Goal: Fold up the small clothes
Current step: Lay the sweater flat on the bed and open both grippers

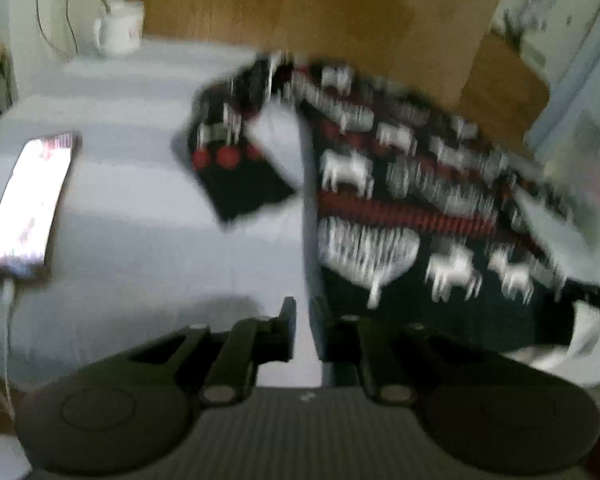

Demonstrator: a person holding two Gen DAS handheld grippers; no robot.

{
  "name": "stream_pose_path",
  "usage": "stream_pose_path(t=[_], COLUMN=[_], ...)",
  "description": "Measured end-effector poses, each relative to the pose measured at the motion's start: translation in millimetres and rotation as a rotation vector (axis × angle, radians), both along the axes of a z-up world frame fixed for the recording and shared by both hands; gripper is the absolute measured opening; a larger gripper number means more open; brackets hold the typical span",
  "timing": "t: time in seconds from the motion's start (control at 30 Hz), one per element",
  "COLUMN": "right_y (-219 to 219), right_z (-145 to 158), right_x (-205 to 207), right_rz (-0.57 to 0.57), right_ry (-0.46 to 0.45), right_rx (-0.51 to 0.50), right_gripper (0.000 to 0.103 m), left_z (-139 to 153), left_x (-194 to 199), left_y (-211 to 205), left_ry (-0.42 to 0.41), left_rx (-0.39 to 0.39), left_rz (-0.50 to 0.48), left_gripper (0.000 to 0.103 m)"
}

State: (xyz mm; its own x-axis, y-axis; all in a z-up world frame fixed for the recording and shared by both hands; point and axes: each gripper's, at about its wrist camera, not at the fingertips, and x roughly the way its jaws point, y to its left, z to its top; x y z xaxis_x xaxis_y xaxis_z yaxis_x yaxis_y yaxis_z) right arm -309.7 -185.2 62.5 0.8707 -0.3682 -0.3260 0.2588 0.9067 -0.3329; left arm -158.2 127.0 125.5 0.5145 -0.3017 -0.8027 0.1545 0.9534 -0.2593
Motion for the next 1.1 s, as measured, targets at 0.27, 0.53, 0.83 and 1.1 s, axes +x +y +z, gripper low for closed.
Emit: stream_pose_path(t=[0.27, 0.53, 0.83, 1.1], right_y=[-2, -41, -52, -38], right_z=[1, 9, -1, 12], right_x=[42, 5, 75, 36], right_rz=[0.078, -0.030, -0.075, -0.261], right_ry=[0.006, -0.166, -0.091, -0.172], right_rx=[0.062, 0.283, 0.242, -0.031], right_gripper=[0.048, 0.050, 0.011, 0.003], left_z=[5, -47, -73, -75], left_x=[63, 111, 99, 90], left_y=[-77, -149, -155, -163], left_ry=[-0.153, -0.110, -0.165, -0.204], left_rx=[-0.095, -0.128, -0.142, -0.100], left_rz=[-0.159, -0.301, -0.368, -0.423], left_gripper=[0.031, 0.047, 0.053, 0.068])
